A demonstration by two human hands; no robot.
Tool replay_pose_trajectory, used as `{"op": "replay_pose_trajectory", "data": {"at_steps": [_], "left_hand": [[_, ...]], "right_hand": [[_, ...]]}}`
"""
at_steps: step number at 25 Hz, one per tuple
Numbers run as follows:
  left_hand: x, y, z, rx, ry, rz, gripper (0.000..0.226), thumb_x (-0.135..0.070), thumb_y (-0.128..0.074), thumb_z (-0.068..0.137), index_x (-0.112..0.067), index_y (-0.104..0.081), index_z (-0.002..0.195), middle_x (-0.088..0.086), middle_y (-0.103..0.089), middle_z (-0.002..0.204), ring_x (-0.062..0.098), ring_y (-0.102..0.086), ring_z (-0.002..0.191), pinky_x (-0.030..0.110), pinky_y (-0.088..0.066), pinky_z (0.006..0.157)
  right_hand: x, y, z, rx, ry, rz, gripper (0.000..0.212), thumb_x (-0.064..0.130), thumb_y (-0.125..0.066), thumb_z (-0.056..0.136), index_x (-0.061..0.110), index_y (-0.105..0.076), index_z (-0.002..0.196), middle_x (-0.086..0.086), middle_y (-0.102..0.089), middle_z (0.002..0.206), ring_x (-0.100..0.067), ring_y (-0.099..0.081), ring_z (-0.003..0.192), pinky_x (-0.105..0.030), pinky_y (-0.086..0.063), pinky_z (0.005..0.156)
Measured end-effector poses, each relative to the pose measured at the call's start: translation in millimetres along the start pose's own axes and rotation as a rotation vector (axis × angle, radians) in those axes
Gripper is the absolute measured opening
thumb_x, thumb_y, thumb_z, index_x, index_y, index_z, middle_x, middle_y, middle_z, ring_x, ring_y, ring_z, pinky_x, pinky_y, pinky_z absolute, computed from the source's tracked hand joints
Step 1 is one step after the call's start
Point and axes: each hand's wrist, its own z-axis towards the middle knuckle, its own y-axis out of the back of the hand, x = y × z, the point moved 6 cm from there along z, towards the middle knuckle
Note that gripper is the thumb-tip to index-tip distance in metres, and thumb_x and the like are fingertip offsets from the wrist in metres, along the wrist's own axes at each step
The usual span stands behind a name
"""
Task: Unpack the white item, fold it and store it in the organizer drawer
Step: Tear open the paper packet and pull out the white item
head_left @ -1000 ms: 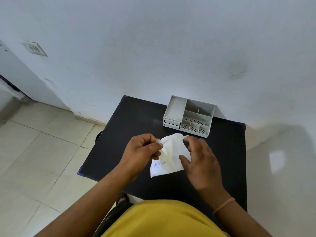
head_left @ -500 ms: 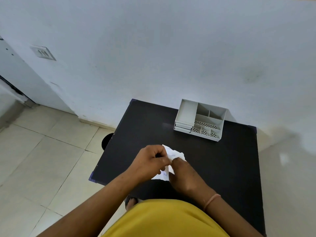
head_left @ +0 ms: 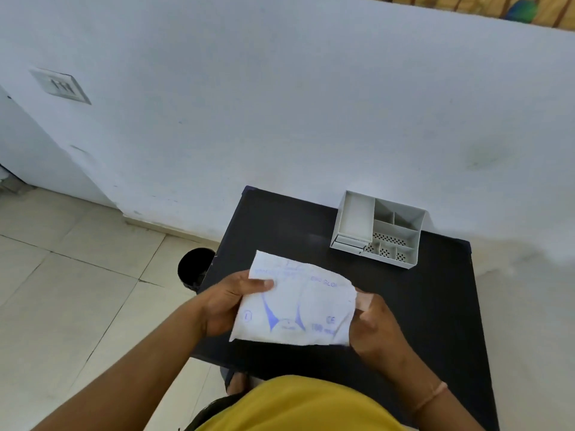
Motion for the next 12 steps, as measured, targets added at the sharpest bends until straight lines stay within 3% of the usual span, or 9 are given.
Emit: {"op": "replay_pose_trajectory", "data": {"at_steps": [3, 6, 8, 9, 12], "left_hand": [[8, 15, 13, -0.016, -0.031, 0.013, 0.048, -0.004, -0.076, 0.093, -0.004, -0.067, 0.14, 0.025, -0.074, 0.135, 0.049, -0.072, 0.122, 0.064, -0.058, 0.103], [9, 31, 20, -0.004, 0.003, 0.05, 0.046, -0.002, -0.076, 0.092, -0.003, -0.068, 0.137, 0.025, -0.076, 0.132, 0.047, -0.074, 0.118, 0.059, -0.063, 0.097], [11, 49, 25, 0.016, 0.024, 0.103, 0.048, -0.004, -0.079, 0.09, -0.004, -0.069, 0.137, 0.024, -0.076, 0.133, 0.048, -0.072, 0.121, 0.064, -0.055, 0.107], [11, 57, 26, 0.006, 0.028, 0.116, 0.047, -0.007, -0.08, 0.09, -0.004, -0.07, 0.136, 0.023, -0.076, 0.133, 0.047, -0.072, 0.121, 0.066, -0.053, 0.109], [6, 79, 30, -0.115, 0.011, 0.076, 0.04, -0.017, -0.076, 0.096, -0.005, -0.071, 0.134, 0.021, -0.079, 0.126, 0.046, -0.075, 0.116, 0.066, -0.055, 0.107]], "right_hand": [[-33, -20, 5, -0.106, -0.218, 0.155, 0.037, -0.007, -0.07, 0.093, 0.024, -0.083, 0.109, -0.002, -0.086, 0.102, -0.026, -0.081, 0.097, -0.028, -0.064, 0.07], [-54, -47, 7, -0.04, -0.439, 0.399, 0.022, 0.003, -0.064, 0.101, 0.01, -0.081, 0.112, -0.014, -0.085, 0.098, -0.024, -0.081, 0.08, -0.033, -0.066, 0.066], [-57, -51, 11, -0.083, -0.432, 0.304, 0.018, -0.002, -0.064, 0.1, 0.007, -0.08, 0.102, -0.006, -0.082, 0.077, -0.013, -0.078, 0.06, -0.023, -0.06, 0.051], [-54, -53, 14, -0.109, -0.386, 0.242, 0.021, -0.005, -0.066, 0.099, 0.011, -0.079, 0.098, -0.002, -0.082, 0.072, -0.01, -0.078, 0.059, -0.02, -0.057, 0.048], [-55, -59, 22, -0.233, -0.262, 0.23, 0.016, 0.005, -0.066, 0.102, 0.009, -0.081, 0.102, -0.008, -0.086, 0.09, -0.028, -0.083, 0.083, -0.025, -0.061, 0.058]]}}
